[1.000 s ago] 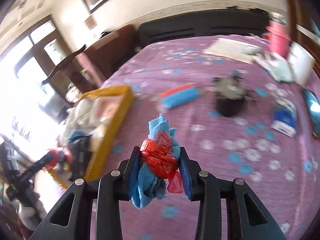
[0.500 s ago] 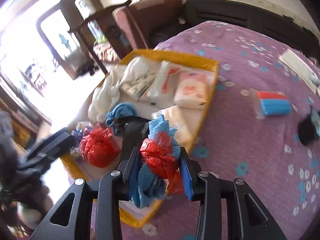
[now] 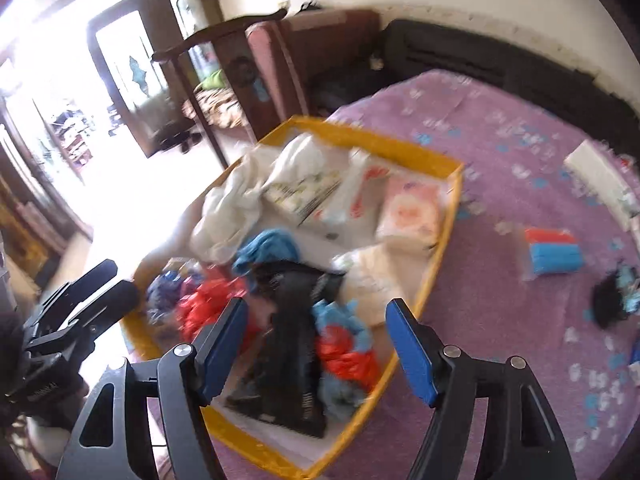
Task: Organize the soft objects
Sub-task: 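Drop the blue cloth and red bag into the tray with the right gripper, then move both open grippers back over the table items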
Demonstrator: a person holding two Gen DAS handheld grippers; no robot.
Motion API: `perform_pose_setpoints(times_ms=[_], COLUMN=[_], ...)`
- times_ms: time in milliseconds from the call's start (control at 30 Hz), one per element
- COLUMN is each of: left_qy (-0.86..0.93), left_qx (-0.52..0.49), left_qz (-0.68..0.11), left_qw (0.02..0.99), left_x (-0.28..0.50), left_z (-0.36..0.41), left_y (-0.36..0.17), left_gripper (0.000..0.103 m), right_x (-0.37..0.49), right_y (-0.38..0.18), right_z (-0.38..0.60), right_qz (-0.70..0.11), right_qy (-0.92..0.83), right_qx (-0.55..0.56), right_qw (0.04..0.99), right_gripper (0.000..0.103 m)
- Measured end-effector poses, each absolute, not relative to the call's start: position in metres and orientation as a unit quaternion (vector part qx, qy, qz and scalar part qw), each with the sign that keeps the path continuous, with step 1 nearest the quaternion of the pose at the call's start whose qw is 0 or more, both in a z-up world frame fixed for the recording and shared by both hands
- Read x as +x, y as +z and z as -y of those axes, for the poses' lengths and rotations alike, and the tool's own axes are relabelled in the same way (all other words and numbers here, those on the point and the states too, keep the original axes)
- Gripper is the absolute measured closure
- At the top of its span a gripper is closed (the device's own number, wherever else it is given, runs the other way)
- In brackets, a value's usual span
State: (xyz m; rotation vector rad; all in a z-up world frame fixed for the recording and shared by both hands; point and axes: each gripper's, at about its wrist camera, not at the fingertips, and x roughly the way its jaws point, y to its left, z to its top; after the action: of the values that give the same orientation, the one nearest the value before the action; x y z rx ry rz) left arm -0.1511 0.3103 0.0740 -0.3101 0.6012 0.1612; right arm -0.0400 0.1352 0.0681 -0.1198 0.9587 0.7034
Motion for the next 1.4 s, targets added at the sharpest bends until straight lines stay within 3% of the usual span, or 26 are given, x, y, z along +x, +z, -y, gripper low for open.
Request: perform_pose_setpoints(times_ms=[100,200,467,1000,1167,1400], left_qy=[0.102,0.123,0.127,0.056,0.025,-0.072], left_qx=[-0.117,-0.079,-0.002,0.133,0.127,0.037], left_qz=[-0.295,-0.295,-0.300,-0.343,-0.365,-0.383], left_qw=[0.943,0.944,0.945,0.928,0.922,0.920], left_x=[-0.153,-0.156,-0.151,-0.122,-0.108,-0.095], left_z=[-0.301,-0.287,-0.228,-0.100,-0.082,-0.076], left_y=[0.080,0.087,0.101,0.095,0.087,0.088], left_gripper=[0.020,0.011,0.008,0.007,0.007,0.008], right_x=[-0.029,-0.027,-0.057,-0.060,-0.056,-0.023], right_y=[0.041,0.046,0.095,0.110,0.101,0.072], right_z=[-0.142,-0.128,-0.029,0.213,0.251,0.303], right_qz=[-0.498,-0.493,-0.402,-0.347,-0.344,-0.359], right_qy=[0.323,0.330,0.276,0.066,0.044,-0.028], right_qx=[-0.052,-0.013,0.004,0.072,0.090,0.129], right_qw=[0.803,0.805,0.873,0.933,0.934,0.924], right_gripper=[0.029,0.031,0.026,0.022,0.019,0.019])
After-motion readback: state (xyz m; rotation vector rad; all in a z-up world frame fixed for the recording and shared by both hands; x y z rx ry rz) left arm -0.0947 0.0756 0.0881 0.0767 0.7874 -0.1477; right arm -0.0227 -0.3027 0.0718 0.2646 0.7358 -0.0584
